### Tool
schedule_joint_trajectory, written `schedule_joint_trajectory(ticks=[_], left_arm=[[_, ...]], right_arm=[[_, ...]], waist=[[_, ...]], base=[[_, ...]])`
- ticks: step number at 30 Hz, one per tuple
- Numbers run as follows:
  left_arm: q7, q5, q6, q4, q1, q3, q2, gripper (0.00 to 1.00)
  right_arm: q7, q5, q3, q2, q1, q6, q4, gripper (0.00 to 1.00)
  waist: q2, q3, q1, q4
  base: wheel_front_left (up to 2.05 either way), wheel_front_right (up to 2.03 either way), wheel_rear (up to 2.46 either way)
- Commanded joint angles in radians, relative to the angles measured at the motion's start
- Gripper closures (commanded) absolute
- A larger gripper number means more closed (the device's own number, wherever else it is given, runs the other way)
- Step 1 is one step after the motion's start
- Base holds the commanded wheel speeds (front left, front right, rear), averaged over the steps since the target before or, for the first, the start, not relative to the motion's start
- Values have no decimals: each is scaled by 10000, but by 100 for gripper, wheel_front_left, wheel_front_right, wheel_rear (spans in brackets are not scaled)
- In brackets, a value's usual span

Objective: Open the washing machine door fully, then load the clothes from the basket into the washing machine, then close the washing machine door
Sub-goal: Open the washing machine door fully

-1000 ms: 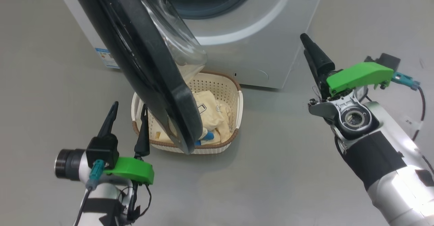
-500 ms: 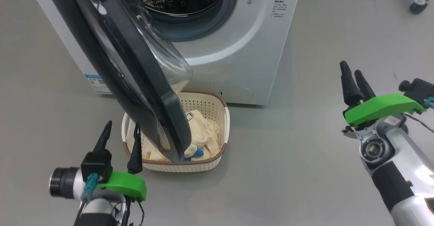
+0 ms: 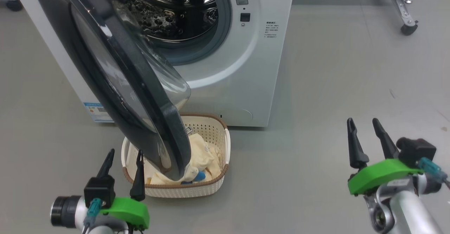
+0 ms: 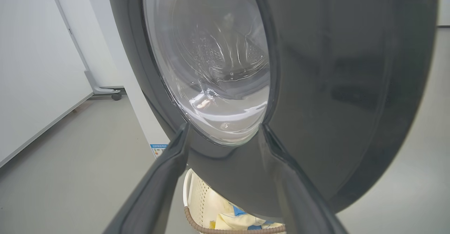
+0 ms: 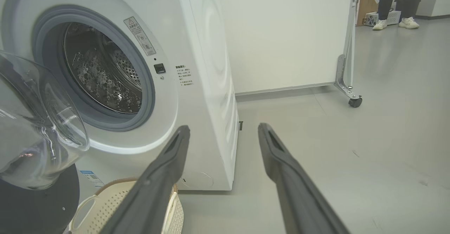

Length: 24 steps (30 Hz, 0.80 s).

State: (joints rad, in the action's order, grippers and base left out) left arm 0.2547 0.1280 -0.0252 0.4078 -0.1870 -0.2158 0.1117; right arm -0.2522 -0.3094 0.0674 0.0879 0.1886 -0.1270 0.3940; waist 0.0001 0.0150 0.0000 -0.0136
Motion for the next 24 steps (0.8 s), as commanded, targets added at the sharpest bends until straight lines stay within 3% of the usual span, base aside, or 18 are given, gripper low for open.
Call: schedule_joint_trajectory(ticks=[1,9,22,24], left_arm=[[4,88,55,-279,-234,319,257,0],[-52,190,142,-376,-9,290,322,0],[-163,362,285,-483,178,242,372,0],[-173,375,314,-479,166,231,378,8]], right_arm=[[-90,362,24,-70,-8,-37,-560,0],[176,1914,-349,-361,-1564,-37,-1915,0],[583,1586,-355,-375,-2461,-37,-2833,0],[602,1604,-387,-375,-2476,-37,-2867,0]], waist=[[-1,-79,0,-41],[-1,-229,0,-153],[-1,-297,0,-266],[-1,-289,0,-254]], base=[[0,0,0],[0,0,0],[0,0,0],[0,0,0]])
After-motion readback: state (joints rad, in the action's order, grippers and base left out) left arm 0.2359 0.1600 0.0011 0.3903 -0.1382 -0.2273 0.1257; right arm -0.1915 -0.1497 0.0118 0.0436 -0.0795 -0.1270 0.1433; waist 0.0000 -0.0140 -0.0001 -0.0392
